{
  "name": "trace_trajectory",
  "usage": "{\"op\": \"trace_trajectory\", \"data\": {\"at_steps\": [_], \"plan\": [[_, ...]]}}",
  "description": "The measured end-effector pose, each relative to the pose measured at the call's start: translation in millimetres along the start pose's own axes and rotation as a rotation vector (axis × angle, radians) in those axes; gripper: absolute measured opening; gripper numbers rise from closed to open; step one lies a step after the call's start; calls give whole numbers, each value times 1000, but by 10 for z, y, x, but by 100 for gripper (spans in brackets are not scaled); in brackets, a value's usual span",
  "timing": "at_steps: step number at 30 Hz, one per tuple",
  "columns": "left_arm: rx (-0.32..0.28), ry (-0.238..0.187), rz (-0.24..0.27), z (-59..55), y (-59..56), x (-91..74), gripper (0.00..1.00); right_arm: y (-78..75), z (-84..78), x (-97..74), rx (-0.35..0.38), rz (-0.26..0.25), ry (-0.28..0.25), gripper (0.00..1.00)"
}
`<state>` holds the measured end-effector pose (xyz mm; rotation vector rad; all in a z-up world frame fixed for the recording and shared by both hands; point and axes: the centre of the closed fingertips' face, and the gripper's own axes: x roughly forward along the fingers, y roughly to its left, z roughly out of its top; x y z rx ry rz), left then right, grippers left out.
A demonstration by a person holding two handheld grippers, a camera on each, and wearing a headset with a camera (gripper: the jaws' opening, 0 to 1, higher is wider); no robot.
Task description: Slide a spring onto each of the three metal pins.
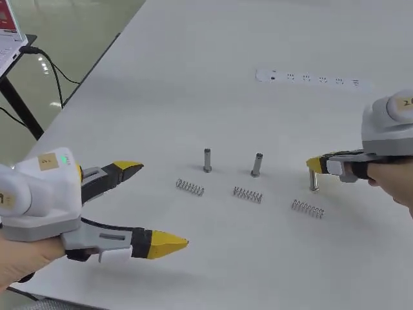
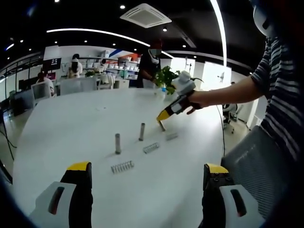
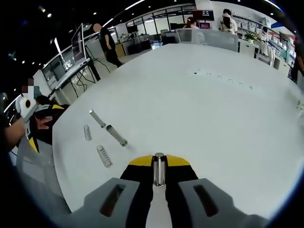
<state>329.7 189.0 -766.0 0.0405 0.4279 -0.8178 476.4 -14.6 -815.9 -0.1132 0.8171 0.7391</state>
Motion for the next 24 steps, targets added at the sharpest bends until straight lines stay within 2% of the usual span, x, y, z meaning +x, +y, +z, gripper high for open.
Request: {"op": "trace_trajectory", "data": {"at_steps": [11, 24], "plan": [[7, -2, -5, 23, -10, 8, 95, -32, 23, -25, -19, -22, -46, 5], [8, 2, -7, 18, -4, 12, 95, 12, -13, -102, -55, -16, -57, 5]]}}
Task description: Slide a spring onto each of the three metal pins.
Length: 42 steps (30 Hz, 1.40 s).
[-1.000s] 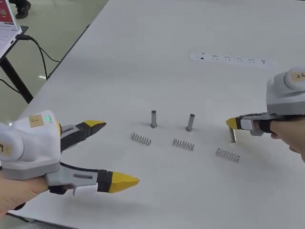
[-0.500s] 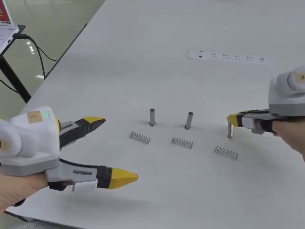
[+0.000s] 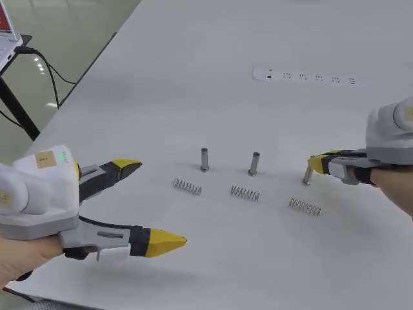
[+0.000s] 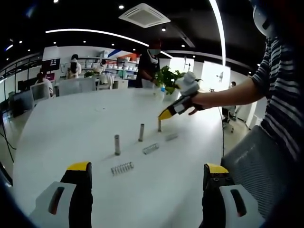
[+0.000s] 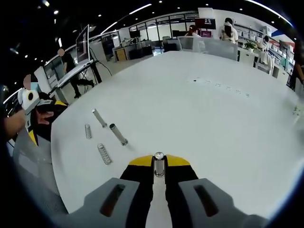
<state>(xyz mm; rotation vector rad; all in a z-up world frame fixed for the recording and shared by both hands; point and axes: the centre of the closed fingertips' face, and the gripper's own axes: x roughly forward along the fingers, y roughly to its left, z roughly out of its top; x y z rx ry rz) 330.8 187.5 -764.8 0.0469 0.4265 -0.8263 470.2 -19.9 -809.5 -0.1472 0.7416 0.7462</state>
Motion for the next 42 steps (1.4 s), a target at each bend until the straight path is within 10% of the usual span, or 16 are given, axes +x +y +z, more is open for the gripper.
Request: {"op": "trace_trajectory", "data": {"at_steps": [42], "plan": [[-9, 3, -9, -8, 18, 0, 96, 67, 4, -93, -55, -2, -9, 24]]}}
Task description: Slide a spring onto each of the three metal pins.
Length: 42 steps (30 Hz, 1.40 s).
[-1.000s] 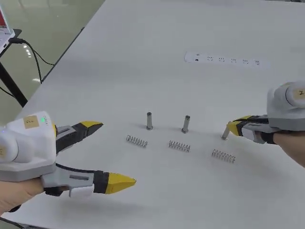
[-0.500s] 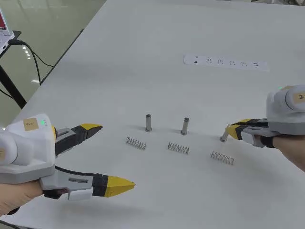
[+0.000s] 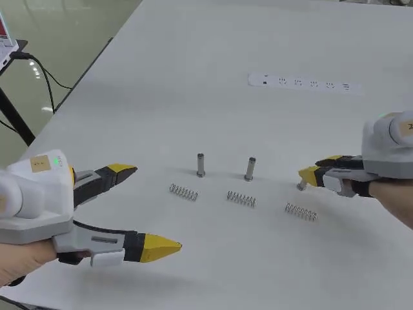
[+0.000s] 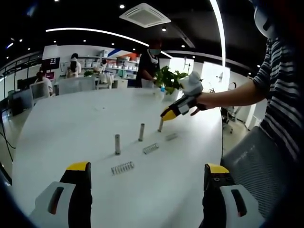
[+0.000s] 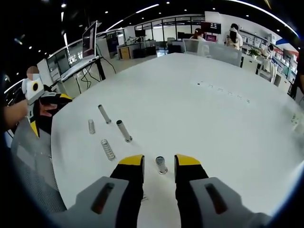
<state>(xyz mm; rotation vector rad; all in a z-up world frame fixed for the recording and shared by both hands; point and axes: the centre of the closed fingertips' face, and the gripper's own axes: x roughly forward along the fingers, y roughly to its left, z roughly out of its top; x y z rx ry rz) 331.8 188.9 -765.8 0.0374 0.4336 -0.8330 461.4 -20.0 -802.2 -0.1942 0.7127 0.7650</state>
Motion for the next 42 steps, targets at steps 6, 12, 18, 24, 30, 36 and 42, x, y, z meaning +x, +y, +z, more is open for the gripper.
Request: {"op": "trace_trajectory", "data": {"at_steps": [6, 12, 18, 24, 30, 36, 42], "plan": [[-2, 0, 1, -2, 1, -9, 97, 17, 6, -10, 4, 7, -6, 27], [-5, 0, 0, -11, 5, -15, 98, 40, 12, -21, 3, 15, -12, 30], [-3, -5, 5, 3, 22, -14, 98, 58, 22, -63, 3, 18, -18, 32], [3, -7, 6, 20, 37, -12, 98, 73, 44, -139, 2, 31, -38, 32], [5, -8, 7, 24, 58, -10, 98, 81, 4, -218, -16, 37, -32, 33], [5, -10, 5, 30, 52, -3, 98, 120, -37, -264, -33, 65, -16, 33], [6, -8, 5, 23, 54, -9, 98, 180, -115, -295, -111, 98, 41, 31]]}}
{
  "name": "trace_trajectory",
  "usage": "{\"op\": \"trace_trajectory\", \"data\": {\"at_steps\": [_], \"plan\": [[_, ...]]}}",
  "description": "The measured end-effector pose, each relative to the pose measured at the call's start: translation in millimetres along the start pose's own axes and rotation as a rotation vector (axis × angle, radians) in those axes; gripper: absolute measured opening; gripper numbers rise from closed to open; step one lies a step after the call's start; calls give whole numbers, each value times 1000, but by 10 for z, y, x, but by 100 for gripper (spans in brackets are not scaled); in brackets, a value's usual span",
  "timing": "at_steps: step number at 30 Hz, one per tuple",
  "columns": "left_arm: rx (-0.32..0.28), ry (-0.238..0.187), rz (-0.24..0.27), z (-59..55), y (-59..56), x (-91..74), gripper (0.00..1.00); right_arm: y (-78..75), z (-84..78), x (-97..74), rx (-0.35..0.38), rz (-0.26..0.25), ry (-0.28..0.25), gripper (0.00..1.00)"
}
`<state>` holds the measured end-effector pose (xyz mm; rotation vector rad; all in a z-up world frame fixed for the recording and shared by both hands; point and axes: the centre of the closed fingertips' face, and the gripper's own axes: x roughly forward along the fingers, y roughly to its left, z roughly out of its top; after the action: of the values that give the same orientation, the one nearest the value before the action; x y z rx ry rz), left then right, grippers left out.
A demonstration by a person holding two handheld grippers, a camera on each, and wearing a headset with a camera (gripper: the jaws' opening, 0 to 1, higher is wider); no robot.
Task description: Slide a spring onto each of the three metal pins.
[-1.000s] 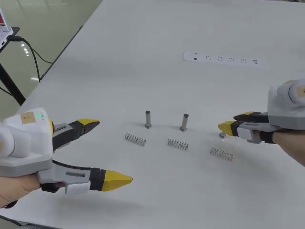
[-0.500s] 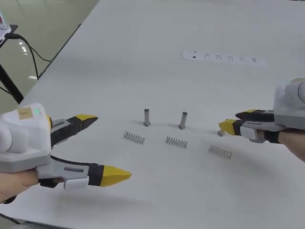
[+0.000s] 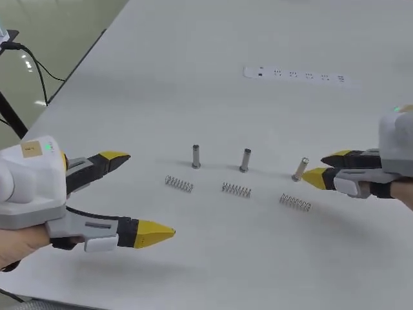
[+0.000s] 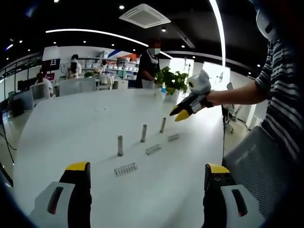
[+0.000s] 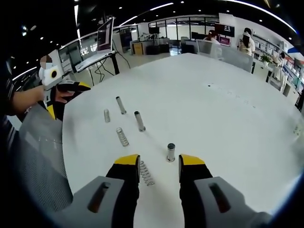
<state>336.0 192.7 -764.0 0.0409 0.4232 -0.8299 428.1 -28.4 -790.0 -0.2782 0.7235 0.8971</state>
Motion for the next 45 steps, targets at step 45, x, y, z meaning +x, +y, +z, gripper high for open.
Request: {"op": "trace_trajectory", "data": {"at_steps": [45], "plan": [[11, 12, 5, -27, 8, -34, 97, 260, -628, 380, -458, 229, 503, 13]]}}
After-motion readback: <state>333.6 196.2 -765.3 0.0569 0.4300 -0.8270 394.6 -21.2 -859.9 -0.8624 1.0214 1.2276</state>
